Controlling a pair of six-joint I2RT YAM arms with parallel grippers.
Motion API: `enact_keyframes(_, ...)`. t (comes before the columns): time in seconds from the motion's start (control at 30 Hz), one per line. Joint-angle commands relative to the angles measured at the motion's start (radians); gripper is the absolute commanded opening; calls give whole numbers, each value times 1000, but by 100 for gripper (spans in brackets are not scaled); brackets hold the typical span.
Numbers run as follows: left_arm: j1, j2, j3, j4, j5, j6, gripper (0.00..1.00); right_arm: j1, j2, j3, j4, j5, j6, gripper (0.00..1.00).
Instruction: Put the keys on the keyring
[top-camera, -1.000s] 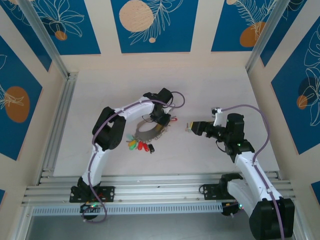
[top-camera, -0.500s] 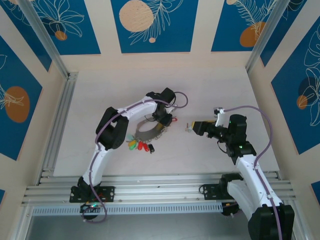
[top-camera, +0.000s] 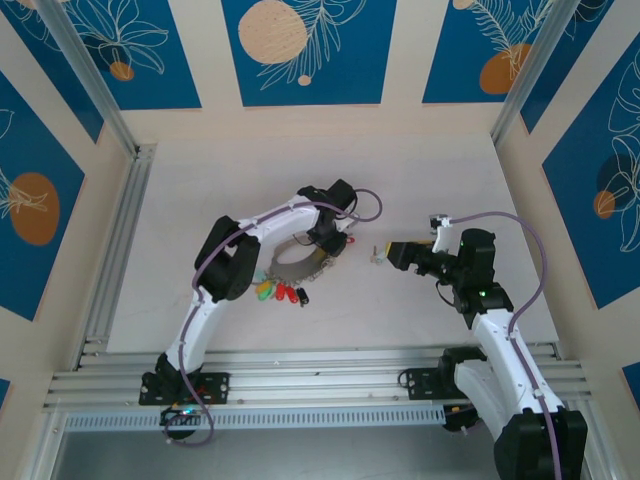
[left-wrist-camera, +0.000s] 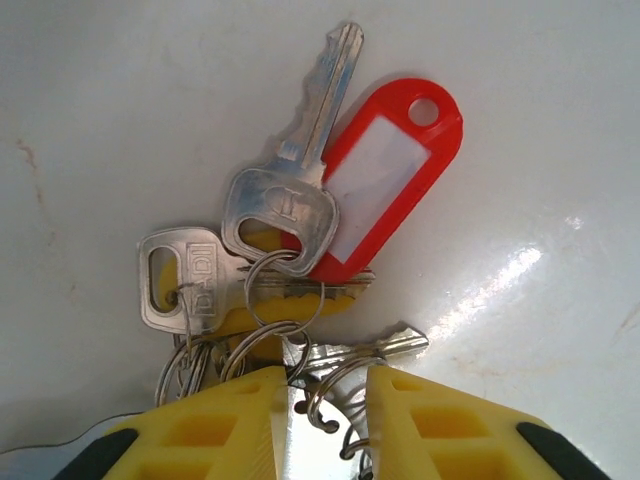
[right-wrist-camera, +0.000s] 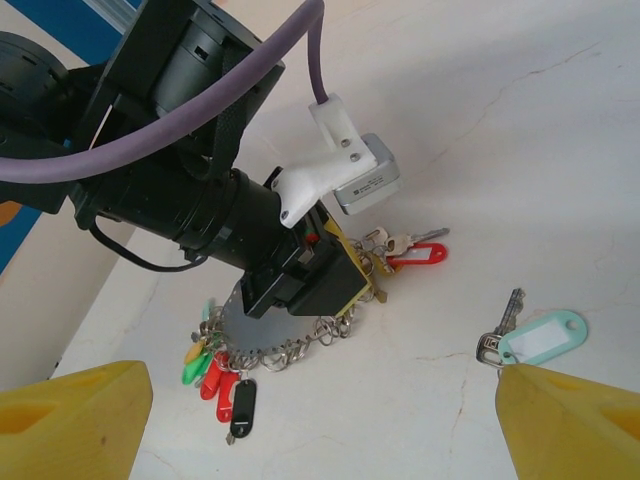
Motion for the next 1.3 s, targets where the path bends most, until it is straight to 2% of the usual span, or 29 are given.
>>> enact_keyframes(0.0, -13, 14, -3, -56, -22, 32, 25, -9, -8, -14, -7, -27, 7, 89)
enact_keyframes(0.23, -15, -4, -28, -43, -5, 28, 17, -23, -13, -15, -14, -26, 10, 89)
enact_keyframes(0.47, -14, -30, -43, -31, 43, 22, 0, -61, 12, -11, -46, 0, 19, 89)
enact_keyframes(0.87, -11, -105, -64, -22, 108, 17, 0, -91, 18, -5, -40, -20, 24, 89)
enact_keyframes(1.27, 5, -300, -263, 121, 174, 85, 0, -94, 5, -3, -23, -98, 13, 88)
